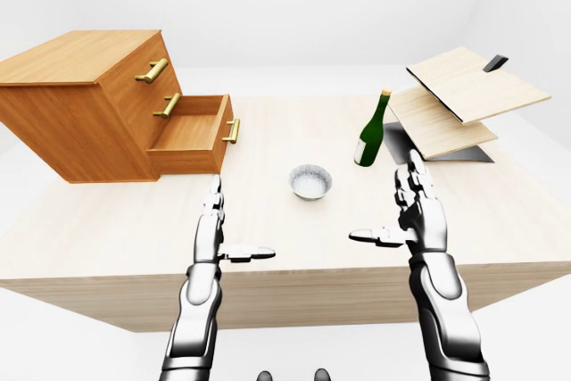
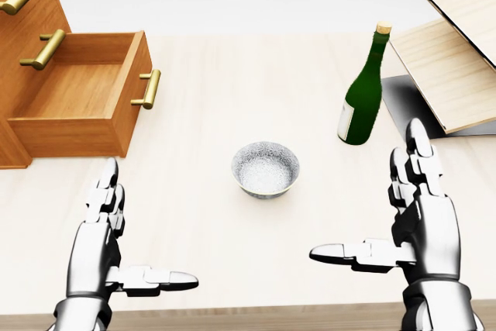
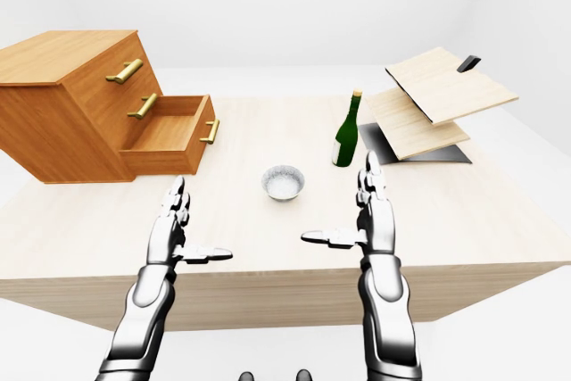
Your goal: Close the bottom drawer of the cabinet.
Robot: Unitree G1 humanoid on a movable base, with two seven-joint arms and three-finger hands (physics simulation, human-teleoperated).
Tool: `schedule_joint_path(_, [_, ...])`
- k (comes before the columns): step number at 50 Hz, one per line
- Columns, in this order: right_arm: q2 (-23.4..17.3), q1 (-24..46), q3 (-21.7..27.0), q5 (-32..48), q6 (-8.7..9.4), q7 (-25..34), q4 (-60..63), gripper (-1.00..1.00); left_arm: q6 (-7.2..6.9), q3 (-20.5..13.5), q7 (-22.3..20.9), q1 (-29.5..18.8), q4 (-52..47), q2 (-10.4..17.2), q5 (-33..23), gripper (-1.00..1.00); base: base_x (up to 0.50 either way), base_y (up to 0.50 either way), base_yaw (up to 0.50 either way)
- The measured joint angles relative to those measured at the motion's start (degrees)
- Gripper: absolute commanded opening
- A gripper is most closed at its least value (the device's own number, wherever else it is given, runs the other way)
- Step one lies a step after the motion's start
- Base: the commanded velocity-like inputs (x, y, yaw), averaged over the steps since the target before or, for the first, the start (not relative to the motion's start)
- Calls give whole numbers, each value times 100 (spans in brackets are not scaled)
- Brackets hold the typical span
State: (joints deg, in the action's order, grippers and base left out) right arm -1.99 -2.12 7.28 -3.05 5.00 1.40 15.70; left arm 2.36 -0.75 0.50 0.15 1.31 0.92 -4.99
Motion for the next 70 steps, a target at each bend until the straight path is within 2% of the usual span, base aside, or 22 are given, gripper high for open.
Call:
schedule_joint_path(10, [-34,-221,210,-32,0,-63,880,100,-8,5,15,20,-21,-2,-69,100,0,0,0])
schedule_joint_path(22, [-53,-464,906,-326,0,-116,2216,100,-39,-4,12,44,-82,0,-90,100,0,0,0])
schedule_joint_path(30, [-34,-544,1159,-466,0,-123,2654,100,-65,-7,12,41,-108,0,-93,100,0,0,0])
schedule_joint_path(48, [-10,-613,1350,-622,0,-103,3064,100,-84,-25,18,11,-97,9,-95,100,0,0,0])
schedule_joint_path(65, [-7,-614,1382,-679,0,-79,3153,100,-99,-36,28,-20,-75,14,-102,100,24,0,0])
schedule_joint_path(70, [-4,-622,1383,-687,0,-73,3161,100,-66,-42,32,-27,-28,17,-98,100,25,0,0])
